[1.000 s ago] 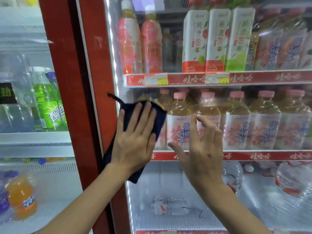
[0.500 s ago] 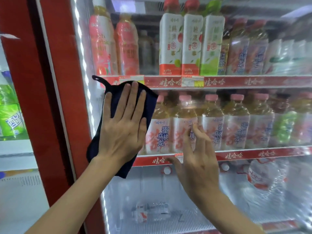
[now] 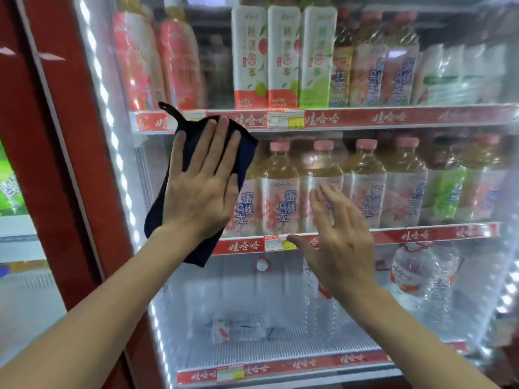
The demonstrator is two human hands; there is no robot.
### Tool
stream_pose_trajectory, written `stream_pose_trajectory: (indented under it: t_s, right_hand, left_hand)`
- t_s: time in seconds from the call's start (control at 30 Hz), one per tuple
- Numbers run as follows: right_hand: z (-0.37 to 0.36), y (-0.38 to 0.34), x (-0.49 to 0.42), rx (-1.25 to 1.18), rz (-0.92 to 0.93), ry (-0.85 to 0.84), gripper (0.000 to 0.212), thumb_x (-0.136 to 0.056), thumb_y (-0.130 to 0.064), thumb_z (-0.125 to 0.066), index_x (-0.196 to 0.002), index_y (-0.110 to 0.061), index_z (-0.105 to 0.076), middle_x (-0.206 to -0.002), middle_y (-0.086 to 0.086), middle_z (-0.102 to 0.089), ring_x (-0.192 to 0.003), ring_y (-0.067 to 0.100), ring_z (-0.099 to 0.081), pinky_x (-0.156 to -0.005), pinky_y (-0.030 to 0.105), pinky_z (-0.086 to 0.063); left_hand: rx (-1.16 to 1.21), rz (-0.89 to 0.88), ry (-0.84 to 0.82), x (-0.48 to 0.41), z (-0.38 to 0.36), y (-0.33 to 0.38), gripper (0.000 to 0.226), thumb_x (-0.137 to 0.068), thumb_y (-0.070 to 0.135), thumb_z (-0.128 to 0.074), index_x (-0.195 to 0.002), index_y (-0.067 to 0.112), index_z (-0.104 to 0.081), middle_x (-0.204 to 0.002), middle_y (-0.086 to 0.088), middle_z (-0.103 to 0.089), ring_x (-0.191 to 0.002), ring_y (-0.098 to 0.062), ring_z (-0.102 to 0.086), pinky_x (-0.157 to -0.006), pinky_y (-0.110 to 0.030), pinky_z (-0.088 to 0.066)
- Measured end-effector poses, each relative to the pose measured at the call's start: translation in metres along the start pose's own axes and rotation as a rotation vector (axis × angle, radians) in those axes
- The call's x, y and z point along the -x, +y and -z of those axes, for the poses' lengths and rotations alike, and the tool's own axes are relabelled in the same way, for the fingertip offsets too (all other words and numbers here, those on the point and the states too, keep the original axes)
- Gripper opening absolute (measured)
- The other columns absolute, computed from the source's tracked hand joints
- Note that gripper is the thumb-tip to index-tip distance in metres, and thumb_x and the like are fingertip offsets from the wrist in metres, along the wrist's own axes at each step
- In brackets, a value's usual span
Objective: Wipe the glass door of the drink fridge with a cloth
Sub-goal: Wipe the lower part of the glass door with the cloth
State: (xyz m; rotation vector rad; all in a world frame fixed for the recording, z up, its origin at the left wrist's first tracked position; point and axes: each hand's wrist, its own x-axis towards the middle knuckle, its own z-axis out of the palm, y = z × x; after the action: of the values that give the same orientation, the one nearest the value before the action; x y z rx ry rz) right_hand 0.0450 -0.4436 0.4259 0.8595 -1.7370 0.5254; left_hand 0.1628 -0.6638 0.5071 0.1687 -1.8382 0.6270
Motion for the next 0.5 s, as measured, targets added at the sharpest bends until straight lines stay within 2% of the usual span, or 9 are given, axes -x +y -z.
stream_pose_trajectory:
  t_s: [0.07,0.13,0.23,0.3,0.4,0.5]
  right_hand:
    - [-0.003,0.001,0.000,0.002,0.010,0.026,0.084,-0.077,-0.051,-0.082,-0.141,-0.003,-0.058,-0.143,0.017,-0.055,-0.133,0.031,-0.047,-0.108,0.048,-0.047]
    - [-0.005,0.002,0.001,-0.003,0.017,0.055,0.081,-0.076,-0.052,-0.082,-0.137,-0.003,-0.061,-0.142,0.016,-0.056,-0.132,0.029,-0.046,-0.108,0.047,-0.047]
    - [-0.004,0.005,0.000,-0.031,0.039,0.068,0.079,-0.075,-0.049,-0.086,-0.135,-0.003,-0.063,-0.142,0.016,-0.057,-0.135,0.028,-0.045,-0.112,0.044,-0.041]
    - [0.001,0.014,0.003,-0.085,0.058,0.052,0.076,-0.081,-0.045,-0.083,-0.140,-0.003,-0.059,-0.146,0.015,-0.054,-0.137,0.028,-0.046,-0.114,0.043,-0.040]
    - [0.007,0.046,0.011,-0.078,0.043,0.026,0.074,-0.088,-0.035,-0.079,-0.146,0.000,-0.051,-0.150,0.019,-0.049,-0.138,0.032,-0.047,-0.114,0.047,-0.043]
    - [0.011,0.082,0.015,0.002,0.027,-0.021,0.088,-0.081,-0.040,-0.084,-0.150,-0.001,-0.046,-0.154,0.021,-0.042,-0.139,0.036,-0.045,-0.115,0.048,-0.041]
  left_hand:
    - [0.022,0.073,0.014,0.004,-0.007,0.017,0.061,-0.105,0.030,-0.028,-0.161,0.007,-0.019,-0.168,-0.013,-0.011,-0.157,-0.027,-0.010,-0.125,-0.061,-0.008]
    - [0.026,0.055,0.005,0.027,-0.016,0.039,0.062,-0.105,0.030,-0.030,-0.161,0.006,-0.020,-0.168,-0.014,-0.011,-0.157,-0.028,-0.009,-0.124,-0.061,-0.008]
    - [-0.016,-0.114,-0.080,0.069,-0.028,0.072,0.064,-0.104,0.031,-0.034,-0.161,0.008,-0.020,-0.169,-0.013,-0.011,-0.157,-0.027,-0.010,-0.125,-0.059,-0.005]
    - [-0.036,-0.221,-0.115,0.086,-0.031,0.081,0.065,-0.103,0.033,-0.036,-0.162,0.010,-0.018,-0.169,-0.011,-0.012,-0.158,-0.025,-0.010,-0.125,-0.057,-0.004]
    - [-0.059,-0.359,-0.128,0.062,-0.023,0.065,0.063,-0.103,0.030,-0.039,-0.161,0.011,-0.023,-0.168,-0.010,-0.018,-0.157,-0.024,-0.015,-0.126,-0.055,-0.008]
    - [-0.039,-0.248,-0.058,-0.005,-0.009,0.051,0.060,-0.104,0.030,-0.034,-0.160,0.009,-0.026,-0.168,-0.012,-0.018,-0.156,-0.027,-0.017,-0.125,-0.057,-0.010]
